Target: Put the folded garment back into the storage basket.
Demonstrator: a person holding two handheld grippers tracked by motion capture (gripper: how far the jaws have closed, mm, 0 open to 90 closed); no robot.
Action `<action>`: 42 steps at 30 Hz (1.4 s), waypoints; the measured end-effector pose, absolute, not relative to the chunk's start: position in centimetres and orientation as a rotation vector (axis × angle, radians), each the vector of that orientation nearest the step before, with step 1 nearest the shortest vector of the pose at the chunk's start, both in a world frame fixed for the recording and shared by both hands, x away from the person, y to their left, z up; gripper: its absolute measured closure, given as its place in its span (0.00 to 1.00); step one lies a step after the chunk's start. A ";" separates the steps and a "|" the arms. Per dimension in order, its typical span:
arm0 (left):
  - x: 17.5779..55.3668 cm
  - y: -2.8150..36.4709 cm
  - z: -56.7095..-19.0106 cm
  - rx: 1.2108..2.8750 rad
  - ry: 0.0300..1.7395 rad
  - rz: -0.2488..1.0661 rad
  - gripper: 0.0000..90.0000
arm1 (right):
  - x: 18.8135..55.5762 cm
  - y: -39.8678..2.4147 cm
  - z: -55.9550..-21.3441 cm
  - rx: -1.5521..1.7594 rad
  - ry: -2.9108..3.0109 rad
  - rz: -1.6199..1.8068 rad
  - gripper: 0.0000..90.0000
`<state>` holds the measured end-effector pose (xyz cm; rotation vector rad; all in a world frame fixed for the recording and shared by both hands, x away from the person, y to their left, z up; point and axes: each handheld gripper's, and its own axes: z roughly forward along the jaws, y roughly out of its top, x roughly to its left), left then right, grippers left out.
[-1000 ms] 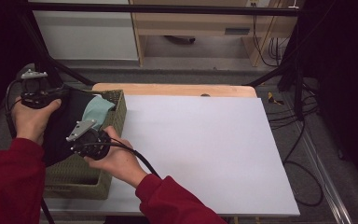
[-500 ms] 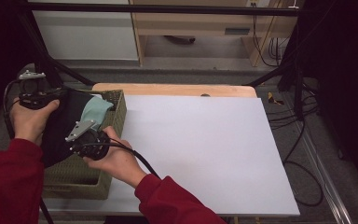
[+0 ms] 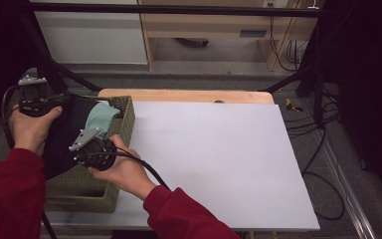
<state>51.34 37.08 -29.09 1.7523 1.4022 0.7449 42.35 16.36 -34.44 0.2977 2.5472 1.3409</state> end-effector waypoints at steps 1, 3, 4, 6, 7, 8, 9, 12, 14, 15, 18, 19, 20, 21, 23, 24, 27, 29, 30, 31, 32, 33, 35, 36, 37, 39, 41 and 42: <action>51.4 37.1 -29.1 1.750 1.404 0.744 0.88 | 42.4 16.4 -34.5 0.299 2.549 1.341 0.90; 51.4 37.2 -29.2 1.747 1.405 0.742 0.88 | 42.4 16.4 -34.5 0.301 2.552 1.335 0.89; 51.5 37.2 -29.3 1.748 1.405 0.741 0.88 | 42.5 16.4 -34.6 0.303 2.551 1.334 0.89; 51.5 37.3 -29.5 1.752 1.404 0.738 0.88 | 42.6 16.4 -34.7 0.305 2.555 1.327 0.89; 51.6 37.3 -29.6 1.751 1.404 0.735 0.88 | 42.7 16.5 -34.7 0.308 2.559 1.323 0.89; 51.6 37.3 -29.7 1.751 1.403 0.734 0.88 | 42.8 16.5 -34.9 0.310 2.561 1.320 0.89; 51.7 37.4 -29.9 1.750 1.403 0.730 0.87 | 42.8 16.5 -34.9 0.315 2.566 1.314 0.89; 51.9 37.5 -30.4 1.752 1.408 0.722 0.87 | 43.1 16.7 -35.3 0.324 2.575 1.295 0.89; 52.1 37.5 -30.7 1.753 1.414 0.716 0.87 | 43.2 16.8 -35.6 0.327 2.582 1.286 0.89; 52.1 37.6 -30.9 1.752 1.418 0.716 0.87 | 43.2 16.8 -35.6 0.327 2.583 1.283 0.89; 52.2 37.6 -31.3 1.752 1.419 0.710 0.87 | 43.3 16.9 -35.8 0.332 2.586 1.281 0.89; 52.3 37.6 -31.3 1.753 1.419 0.709 0.87 | 43.3 16.9 -35.8 0.331 2.588 1.280 0.89; 52.3 37.6 -31.4 1.752 1.420 0.708 0.87 | 43.4 17.0 -35.9 0.333 2.591 1.278 0.89; 52.4 37.7 -31.4 1.751 1.420 0.705 0.87 | 43.4 17.0 -35.9 0.327 2.591 1.277 0.89; 52.4 37.7 -31.6 1.748 1.422 0.705 0.87 | 43.4 17.2 -36.0 0.330 2.595 1.274 0.89; 52.5 37.7 -31.7 1.745 1.424 0.702 0.87 | 43.5 17.2 -36.1 0.330 2.595 1.273 0.89; 52.7 37.8 -32.1 1.744 1.431 0.696 0.87 | 43.6 17.4 -36.3 0.346 2.605 1.265 0.88; 52.9 37.9 -32.6 1.750 1.436 0.695 0.87 | 43.8 17.7 -36.6 0.355 2.631 1.254 0.85; 53.0 37.9 -32.9 1.752 1.444 0.699 0.85 | 43.9 17.8 -36.8 0.374 2.656 1.234 0.79; 53.1 37.9 -33.5 1.757 1.458 0.708 0.83 | 43.9 17.9 -37.0 0.390 2.670 1.219 0.70; 53.2 37.9 -33.8 1.755 1.465 0.708 0.77 | 43.8 17.8 -37.0 0.417 2.691 1.192 0.60; 53.2 37.9 -34.2 1.752 1.466 0.699 0.73 | 43.7 17.7 -36.9 0.426 2.695 1.181 0.55; 53.1 37.9 -34.5 1.764 1.470 0.673 0.62 | 43.1 17.0 -36.4 0.436 2.689 1.175 0.47; 53.1 37.9 -34.6 1.776 1.476 0.666 0.55 | 42.8 16.3 -35.9 0.436 2.668 1.173 0.45; 52.9 37.6 -34.4 1.797 1.475 0.679 0.51 | 42.5 15.8 -35.5 0.438 2.652 1.175 0.43; 52.3 37.3 -34.0 1.815 1.448 0.707 0.47 | 42.1 14.4 -34.5 0.446 2.606 1.202 0.40; 51.6 36.9 -33.4 1.798 1.427 0.699 0.45 | 41.9 12.9 -33.6 0.469 2.569 1.229 0.38; 51.3 36.8 -33.2 1.789 1.422 0.704 0.44 | 41.8 12.0 -33.1 0.477 2.545 1.238 0.37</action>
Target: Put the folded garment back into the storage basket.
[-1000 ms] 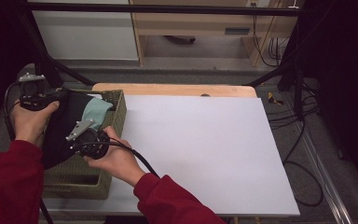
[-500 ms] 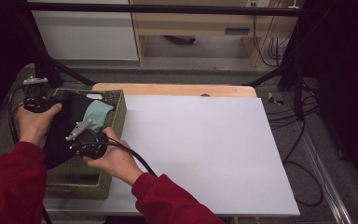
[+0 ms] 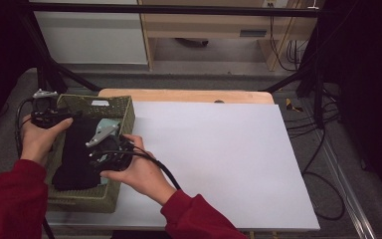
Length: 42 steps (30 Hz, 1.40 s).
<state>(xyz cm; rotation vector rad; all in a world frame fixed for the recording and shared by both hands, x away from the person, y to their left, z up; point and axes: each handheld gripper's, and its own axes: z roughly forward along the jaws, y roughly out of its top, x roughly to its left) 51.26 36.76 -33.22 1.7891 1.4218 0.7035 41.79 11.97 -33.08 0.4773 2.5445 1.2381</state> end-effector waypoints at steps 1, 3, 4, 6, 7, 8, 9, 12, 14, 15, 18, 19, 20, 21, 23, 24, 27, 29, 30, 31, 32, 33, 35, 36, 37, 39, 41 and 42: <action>50.8 36.5 -33.0 1.780 1.413 0.710 0.43 | 41.8 11.4 -32.8 0.487 2.530 1.245 0.36; 50.0 35.9 -32.5 1.764 1.398 0.724 0.41 | 41.9 10.1 -32.3 0.517 2.494 1.274 0.31; 49.8 35.6 -32.4 1.769 1.391 0.730 0.39 | 42.0 9.3 -32.0 0.535 2.470 1.294 0.30; 49.4 35.0 -32.1 1.780 1.384 0.743 0.36 | 42.4 8.3 -31.8 0.565 2.433 1.320 0.25; 49.2 34.7 -31.9 1.780 1.387 0.743 0.34 | 42.6 7.9 -31.8 0.572 2.414 1.329 0.23; 49.0 34.4 -31.7 1.772 1.389 0.744 0.31 | 42.8 7.5 -31.9 0.582 2.391 1.335 0.20; 48.8 34.2 -31.4 1.765 1.388 0.745 0.29 | 43.0 7.2 -31.9 0.588 2.371 1.343 0.16; 47.8 33.3 -30.5 1.747 1.377 0.774 0.22 | 43.5 6.0 -31.8 0.610 2.332 1.362 0.13; 47.0 32.7 -30.0 1.733 1.359 0.774 0.18 | 43.9 5.3 -31.7 0.625 2.327 1.369 0.12; 46.6 32.4 -29.8 1.725 1.350 0.774 0.17 | 44.1 4.9 -31.7 0.633 2.323 1.371 0.12; 45.4 31.3 -29.4 1.722 1.315 0.756 0.14 | 44.7 3.7 -31.4 0.663 2.309 1.384 0.11; 44.8 30.9 -29.3 1.734 1.286 0.754 0.13 | 44.8 3.5 -31.3 0.672 2.303 1.390 0.11; 44.5 30.6 -29.3 1.736 1.275 0.752 0.13 | 45.0 2.9 -31.2 0.676 2.293 1.397 0.11; 43.9 30.1 -29.4 1.738 1.266 0.751 0.13 | 45.1 2.6 -31.1 0.679 2.288 1.402 0.11; 43.2 29.4 -29.8 1.740 1.247 0.742 0.12 | 45.4 1.9 -31.0 0.688 2.276 1.405 0.11; 42.8 29.1 -30.0 1.752 1.234 0.727 0.12 | 45.5 1.5 -31.0 0.701 2.272 1.402 0.11; 41.6 28.4 -30.6 1.752 1.215 0.737 0.11 | 45.7 0.4 -30.9 0.709 2.266 1.391 0.11; 40.9 28.3 -31.0 1.731 1.215 0.732 0.11 | 45.9 -0.4 -30.9 0.721 2.262 1.396 0.10; 40.6 28.3 -31.1 1.725 1.214 0.727 0.11 | 46.0 -0.8 -30.9 0.721 2.263 1.391 0.10; 40.3 28.2 -31.3 1.723 1.214 0.713 0.11 | 46.1 -1.0 -30.9 0.728 2.264 1.389 0.10; 40.1 28.1 -31.5 1.726 1.215 0.704 0.11 | 46.3 -1.4 -30.9 0.738 2.266 1.380 0.11; 39.9 28.0 -31.6 1.745 1.217 0.692 0.10 | 46.3 -1.6 -30.9 0.747 2.265 1.377 0.11; 39.5 27.8 -31.7 1.759 1.211 0.684 0.09 | 46.6 -2.2 -30.9 0.751 2.267 1.372 0.11; 39.2 27.8 -31.8 1.764 1.202 0.679 0.09 | 46.7 -2.4 -31.0 0.759 2.265 1.365 0.11; 39.0 27.7 -31.8 1.763 1.201 0.677 0.09 | 46.9 -2.7 -31.0 0.765 2.260 1.360 0.11; 38.6 27.7 -31.8 1.766 1.205 0.672 0.09 | 47.0 -3.2 -31.0 0.780 2.257 1.357 0.11; 38.2 27.5 -32.0 1.772 1.195 0.673 0.09 | 47.2 -3.7 -31.1 0.794 2.251 1.353 0.10; 38.0 27.4 -32.1 1.774 1.188 0.665 0.09 | 47.2 -4.0 -31.1 0.803 2.249 1.351 0.10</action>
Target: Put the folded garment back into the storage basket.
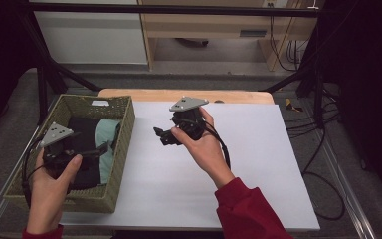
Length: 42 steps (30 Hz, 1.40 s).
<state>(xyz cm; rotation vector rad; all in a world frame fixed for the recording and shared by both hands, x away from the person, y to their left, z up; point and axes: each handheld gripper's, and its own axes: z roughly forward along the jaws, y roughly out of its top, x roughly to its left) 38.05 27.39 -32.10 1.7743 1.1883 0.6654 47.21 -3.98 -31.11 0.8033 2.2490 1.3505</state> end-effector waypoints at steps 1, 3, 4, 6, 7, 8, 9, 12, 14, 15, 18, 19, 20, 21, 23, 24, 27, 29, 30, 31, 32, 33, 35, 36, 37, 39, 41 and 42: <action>37.9 27.3 -32.3 1.775 1.181 0.651 0.08 | 47.3 -4.2 -31.2 0.806 2.247 1.346 0.10; 37.8 27.0 -32.5 1.790 1.171 0.651 0.08 | 47.5 -4.8 -31.3 0.820 2.245 1.331 0.10; 37.8 26.8 -32.5 1.800 1.162 0.650 0.09 | 47.6 -5.0 -31.3 0.827 2.244 1.327 0.10; 37.6 26.6 -32.5 1.795 1.156 0.645 0.09 | 47.8 -5.7 -31.3 0.842 2.238 1.323 0.09; 37.5 26.5 -32.6 1.801 1.151 0.647 0.09 | 47.8 -6.0 -31.3 0.850 2.233 1.326 0.09; 37.5 26.5 -32.7 1.808 1.149 0.644 0.08 | 48.0 -6.3 -31.3 0.856 2.229 1.329 0.09; 37.5 26.4 -32.8 1.815 1.146 0.635 0.08 | 48.0 -6.6 -31.2 0.865 2.228 1.330 0.09; 37.4 26.6 -33.0 1.812 1.152 0.629 0.08 | 48.3 -7.5 -31.2 0.896 2.209 1.332 0.09; 37.4 26.8 -33.2 1.807 1.159 0.626 0.08 | 48.5 -8.1 -31.2 0.913 2.198 1.337 0.09; 37.4 26.8 -33.3 1.809 1.162 0.626 0.08 | 48.6 -8.5 -31.1 0.920 2.194 1.338 0.08; 37.6 26.9 -33.5 1.812 1.175 0.619 0.08 | 48.7 -9.4 -31.0 0.939 2.182 1.339 0.08; 37.6 27.0 -33.6 1.811 1.177 0.616 0.08 | 48.7 -9.5 -31.0 0.941 2.175 1.343 0.08; 37.6 27.0 -33.6 1.812 1.177 0.614 0.08 | 48.8 -9.9 -30.9 0.945 2.171 1.346 0.08; 37.6 27.0 -33.7 1.811 1.180 0.612 0.08 | 48.8 -10.1 -30.9 0.949 2.168 1.347 0.08; 37.6 27.0 -33.8 1.809 1.184 0.612 0.08 | 48.9 -10.6 -30.9 0.959 2.163 1.349 0.08; 37.6 27.1 -33.9 1.807 1.185 0.611 0.08 | 49.0 -10.9 -30.9 0.962 2.160 1.348 0.08; 37.6 27.0 -33.9 1.807 1.184 0.607 0.08 | 49.0 -11.5 -30.9 0.978 2.149 1.350 0.08; 37.6 27.0 -34.1 1.810 1.185 0.605 0.08 | 49.0 -12.0 -30.8 0.987 2.143 1.353 0.08; 37.7 27.0 -34.1 1.809 1.186 0.605 0.08 | 49.0 -12.3 -30.8 0.990 2.141 1.352 0.08; 37.7 27.0 -34.2 1.811 1.188 0.607 0.08 | 49.0 -12.5 -30.8 0.992 2.139 1.352 0.08; 37.7 27.0 -34.3 1.812 1.189 0.608 0.08 | 49.0 -12.8 -30.7 0.995 2.133 1.351 0.08; 37.7 26.9 -34.3 1.813 1.188 0.606 0.08 | 49.0 -13.0 -30.7 0.996 2.131 1.350 0.08; 37.8 26.9 -34.4 1.818 1.186 0.605 0.08 | 48.9 -13.6 -30.6 1.009 2.122 1.356 0.08; 37.8 26.8 -34.4 1.816 1.187 0.605 0.07 | 48.9 -13.8 -30.6 1.010 2.119 1.356 0.09; 37.7 26.8 -34.5 1.820 1.186 0.605 0.07 | 48.9 -14.1 -30.6 1.017 2.115 1.354 0.09; 37.7 26.7 -34.5 1.827 1.182 0.599 0.07 | 49.0 -14.7 -30.6 1.027 2.108 1.356 0.09; 37.7 26.7 -34.7 1.826 1.184 0.595 0.07 | 49.1 -15.3 -30.6 1.041 2.094 1.360 0.09; 37.7 26.7 -34.7 1.827 1.186 0.593 0.07 | 49.0 -15.7 -30.6 1.050 2.085 1.365 0.09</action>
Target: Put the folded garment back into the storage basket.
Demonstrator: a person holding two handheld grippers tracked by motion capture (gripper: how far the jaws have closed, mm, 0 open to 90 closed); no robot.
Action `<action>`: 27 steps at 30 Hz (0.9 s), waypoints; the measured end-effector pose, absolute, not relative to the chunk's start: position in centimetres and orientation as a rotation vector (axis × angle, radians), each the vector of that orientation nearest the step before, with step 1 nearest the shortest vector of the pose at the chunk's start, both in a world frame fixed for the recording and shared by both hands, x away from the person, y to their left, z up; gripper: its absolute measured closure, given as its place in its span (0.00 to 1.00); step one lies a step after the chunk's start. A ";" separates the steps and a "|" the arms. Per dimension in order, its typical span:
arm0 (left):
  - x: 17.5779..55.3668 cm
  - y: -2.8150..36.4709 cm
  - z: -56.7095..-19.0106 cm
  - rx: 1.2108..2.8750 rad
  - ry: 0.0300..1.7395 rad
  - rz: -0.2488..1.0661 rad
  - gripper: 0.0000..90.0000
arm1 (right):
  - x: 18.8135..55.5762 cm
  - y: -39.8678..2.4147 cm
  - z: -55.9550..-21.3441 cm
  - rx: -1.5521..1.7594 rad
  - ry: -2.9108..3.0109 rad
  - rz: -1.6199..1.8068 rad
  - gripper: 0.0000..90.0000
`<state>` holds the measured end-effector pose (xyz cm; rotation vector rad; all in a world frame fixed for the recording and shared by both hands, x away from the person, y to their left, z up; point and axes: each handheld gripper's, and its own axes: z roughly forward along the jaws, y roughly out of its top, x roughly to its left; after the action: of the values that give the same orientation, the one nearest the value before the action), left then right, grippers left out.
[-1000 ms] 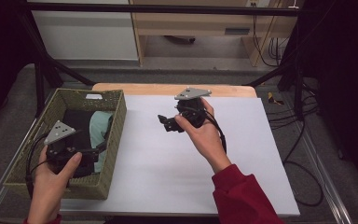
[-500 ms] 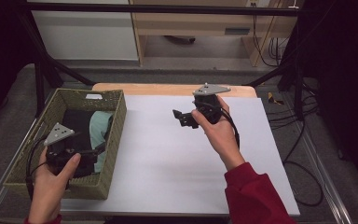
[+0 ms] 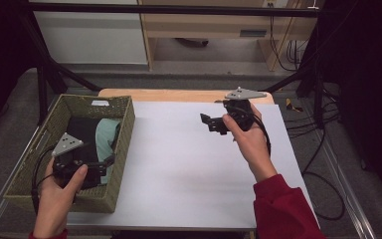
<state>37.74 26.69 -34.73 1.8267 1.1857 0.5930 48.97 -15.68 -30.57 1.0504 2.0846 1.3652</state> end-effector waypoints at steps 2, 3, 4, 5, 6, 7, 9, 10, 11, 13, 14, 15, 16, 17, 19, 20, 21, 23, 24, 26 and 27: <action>37.8 26.7 -34.9 1.830 1.189 0.589 0.07 | 48.9 -16.4 -30.5 1.059 2.072 1.366 0.08; 37.8 26.6 -35.0 1.835 1.188 0.585 0.07 | 48.9 -16.6 -30.6 1.062 2.066 1.367 0.08; 37.9 26.6 -35.1 1.837 1.188 0.581 0.07 | 48.9 -17.0 -30.6 1.069 2.061 1.363 0.08; 37.9 26.6 -35.1 1.840 1.187 0.579 0.07 | 48.9 -17.4 -30.5 1.079 2.054 1.364 0.07; 38.0 26.6 -35.2 1.842 1.186 0.579 0.07 | 48.9 -17.7 -30.5 1.084 2.049 1.365 0.07; 38.0 26.5 -35.3 1.846 1.186 0.575 0.07 | 48.8 -18.0 -30.5 1.089 2.042 1.367 0.07; 38.1 26.6 -35.3 1.845 1.185 0.572 0.07 | 48.8 -18.6 -30.6 1.099 2.032 1.364 0.07; 38.1 26.6 -35.3 1.844 1.188 0.573 0.07 | 48.8 -19.0 -30.7 1.105 2.027 1.361 0.07; 38.0 26.6 -35.4 1.844 1.189 0.572 0.07 | 48.7 -19.2 -30.7 1.111 2.027 1.356 0.07; 38.0 26.5 -35.5 1.849 1.189 0.565 0.07 | 48.7 -19.8 -30.9 1.122 2.018 1.352 0.07; 38.1 26.5 -35.5 1.851 1.189 0.563 0.07 | 48.6 -20.1 -31.0 1.132 2.009 1.351 0.07; 38.1 26.5 -35.5 1.851 1.190 0.561 0.07 | 48.6 -20.3 -31.0 1.139 2.004 1.351 0.07; 38.1 26.5 -35.6 1.852 1.189 0.562 0.07 | 48.4 -20.7 -31.1 1.149 1.995 1.354 0.07; 38.1 26.5 -35.6 1.852 1.189 0.560 0.07 | 48.4 -20.9 -31.1 1.151 1.989 1.355 0.07; 38.1 26.5 -35.7 1.860 1.189 0.559 0.07 | 48.2 -21.5 -31.2 1.160 1.976 1.358 0.07; 38.1 26.5 -35.8 1.860 1.191 0.558 0.07 | 48.1 -21.9 -31.3 1.164 1.969 1.357 0.07; 38.2 26.5 -35.9 1.862 1.195 0.557 0.07 | 48.0 -22.2 -31.4 1.165 1.964 1.359 0.08; 38.3 26.4 -36.0 1.862 1.200 0.555 0.07 | 47.8 -22.9 -31.4 1.175 1.951 1.364 0.07; 38.3 26.4 -36.0 1.867 1.199 0.554 0.07 | 47.6 -23.3 -31.5 1.180 1.940 1.369 0.07; 38.3 26.3 -36.1 1.869 1.198 0.553 0.07 | 47.4 -23.8 -31.5 1.182 1.932 1.370 0.07; 38.2 26.3 -36.1 1.871 1.198 0.554 0.07 | 47.3 -24.1 -31.5 1.184 1.928 1.370 0.07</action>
<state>38.24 26.26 -36.14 1.8712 1.1982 0.5536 47.32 -24.15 -31.52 1.1840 1.9280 1.3697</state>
